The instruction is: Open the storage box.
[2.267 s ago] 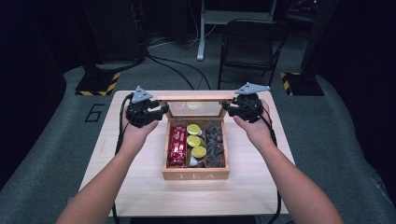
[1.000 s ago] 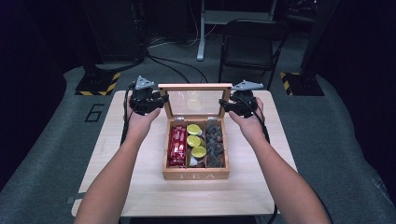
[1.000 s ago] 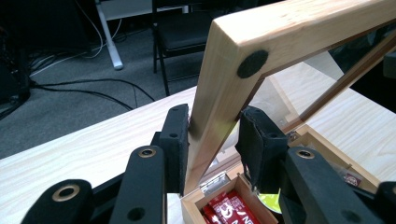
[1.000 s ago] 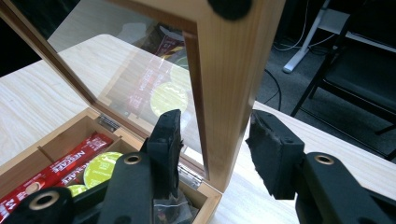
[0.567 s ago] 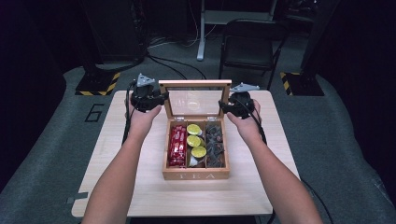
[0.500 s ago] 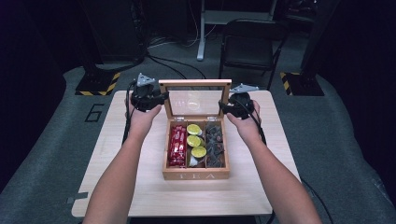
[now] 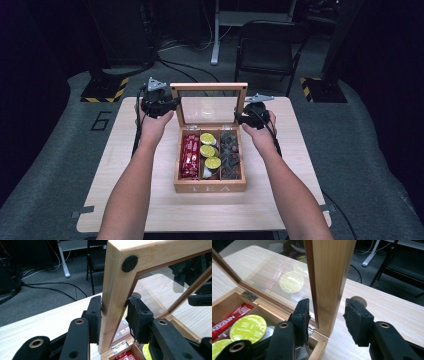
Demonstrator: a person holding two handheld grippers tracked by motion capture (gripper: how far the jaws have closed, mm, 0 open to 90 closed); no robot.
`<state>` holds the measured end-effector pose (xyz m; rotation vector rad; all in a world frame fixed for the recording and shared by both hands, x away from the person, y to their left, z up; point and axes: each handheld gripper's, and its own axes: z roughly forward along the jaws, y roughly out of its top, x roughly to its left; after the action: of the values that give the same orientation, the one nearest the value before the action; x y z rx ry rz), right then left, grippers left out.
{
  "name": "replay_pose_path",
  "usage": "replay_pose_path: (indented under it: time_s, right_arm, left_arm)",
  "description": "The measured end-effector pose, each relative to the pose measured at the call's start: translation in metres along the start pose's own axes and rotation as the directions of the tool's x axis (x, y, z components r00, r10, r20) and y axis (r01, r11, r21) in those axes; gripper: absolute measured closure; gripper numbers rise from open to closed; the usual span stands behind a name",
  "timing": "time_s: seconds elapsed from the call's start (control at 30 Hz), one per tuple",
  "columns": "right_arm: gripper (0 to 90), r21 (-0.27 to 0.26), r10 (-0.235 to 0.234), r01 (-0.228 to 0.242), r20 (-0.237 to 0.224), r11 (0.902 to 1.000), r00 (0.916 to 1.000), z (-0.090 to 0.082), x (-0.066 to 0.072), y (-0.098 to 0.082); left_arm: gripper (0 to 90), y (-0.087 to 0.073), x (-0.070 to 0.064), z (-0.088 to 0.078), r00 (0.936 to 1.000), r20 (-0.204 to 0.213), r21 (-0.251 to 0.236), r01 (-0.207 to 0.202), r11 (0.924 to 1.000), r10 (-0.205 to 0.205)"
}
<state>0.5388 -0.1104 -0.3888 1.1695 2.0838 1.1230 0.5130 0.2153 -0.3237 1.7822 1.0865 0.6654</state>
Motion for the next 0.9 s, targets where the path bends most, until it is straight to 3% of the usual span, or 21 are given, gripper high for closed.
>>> replay_pose_path:
  time_s: [0.27,0.53,0.9]
  right_arm:
    - [58.6,-0.005,0.02,-0.02,0.01,0.9998,0.9998,0.004,0.0,-0.004]
    - [62.9,-0.007,-0.015,0.016,0.022,0.9999,0.9996,0.01,0.002,-0.007]
    - [63.8,-0.001,-0.004,0.004,0.018,1.0,0.9998,0.014,0.002,-0.01]
  left_arm:
    - [64.5,0.0,0.001,0.002,1.0,-0.002,-0.006,0.008,0.9999,-0.008]
    - [64.3,-0.001,0.003,0.004,0.9997,0.006,-0.009,0.023,0.9997,-0.023]
    - [64.2,-0.001,0.004,0.006,0.9994,0.011,-0.009,0.034,0.9994,-0.034]
